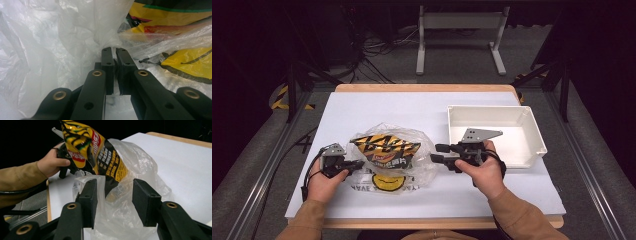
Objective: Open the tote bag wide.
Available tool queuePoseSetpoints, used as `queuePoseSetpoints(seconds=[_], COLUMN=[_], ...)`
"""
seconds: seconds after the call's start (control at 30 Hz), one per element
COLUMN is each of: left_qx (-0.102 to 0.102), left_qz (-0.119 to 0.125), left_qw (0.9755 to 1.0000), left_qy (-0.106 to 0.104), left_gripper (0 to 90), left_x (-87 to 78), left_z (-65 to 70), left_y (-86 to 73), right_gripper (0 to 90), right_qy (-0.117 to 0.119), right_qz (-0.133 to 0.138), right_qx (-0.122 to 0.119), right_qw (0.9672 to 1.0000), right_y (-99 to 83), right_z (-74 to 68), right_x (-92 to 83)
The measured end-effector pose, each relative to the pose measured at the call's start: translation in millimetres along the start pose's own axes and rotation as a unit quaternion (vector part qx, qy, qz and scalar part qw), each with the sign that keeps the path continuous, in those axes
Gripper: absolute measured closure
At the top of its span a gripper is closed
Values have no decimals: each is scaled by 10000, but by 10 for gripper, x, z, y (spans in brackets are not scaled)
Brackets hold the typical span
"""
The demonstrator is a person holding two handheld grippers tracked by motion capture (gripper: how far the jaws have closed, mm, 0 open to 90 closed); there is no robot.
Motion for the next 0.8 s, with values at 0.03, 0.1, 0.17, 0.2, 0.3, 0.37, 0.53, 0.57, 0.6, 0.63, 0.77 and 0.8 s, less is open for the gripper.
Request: queuePoseSetpoints(seconds=[0.03, 0.1, 0.17, 0.2, 0.3, 0.37, 0.53, 0.57, 0.6, 0.63, 0.77, 0.8], left_qx=[-4, -3, -12, -9, -23, -12, 0, 3, 5, 2, -1, -5], left_qz=[6, 2, -2, -1, 5, 4, 15, 10, 12, 15, 46, 56], left_qw=[10000, 10000, 10000, 10000, 10000, 10000, 10000, 10000, 10000, 10000, 10000, 10000], left_qy=[0, -18, -20, -16, -27, -26, 2, 1, 2, 2, 18, 18], left_gripper=[849, 849, 849, 849, 849, 849, 848, 848, 848, 848, 844, 842], left_x=[1, 1, 0, 0, 0, 0, -3, -5, -6, -6, -9, -10], left_z=[-1, -4, -5, -4, -2, -4, -3, -2, -2, -2, -1, 0], left_y=[1, 1, 1, 1, 1, 2, 2, 1, 1, 1, 4, 4], right_gripper=[564, 565, 566, 568, 566, 550, 493, 480, 471, 460, 471, 513], right_qy=[23, -5, -102, -161, -282, -344, -452, -469, -479, -498, -499, -474], right_qz=[-1, 49, 128, 160, 239, 250, 254, 244, 236, 243, 183, 128], right_qx=[0, -4, -5, -3, -9, -12, -71, -69, -83, -96, -105, -111], right_qw=[10000, 10000, 9999, 9997, 9993, 9991, 9986, 9986, 9985, 9984, 9985, 9987], right_y=[19, 60, 104, 125, 191, 224, 268, 274, 280, 288, 286, 273], right_z=[-3, 11, 54, 83, 171, 223, 326, 345, 358, 370, 425, 433], right_x=[-32, -107, -147, -151, -91, -7, 258, 329, 384, 436, 605, 641])
Point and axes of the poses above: each handheld gripper's, and its own axes: x roughly forward along the jaws, y roughly out of its top, z roughly to its right, the point moved 8 cm from there along x, roughly forward along the jaws, and after that the axes turned 7 degrees about -x, right-handed, at the moved point
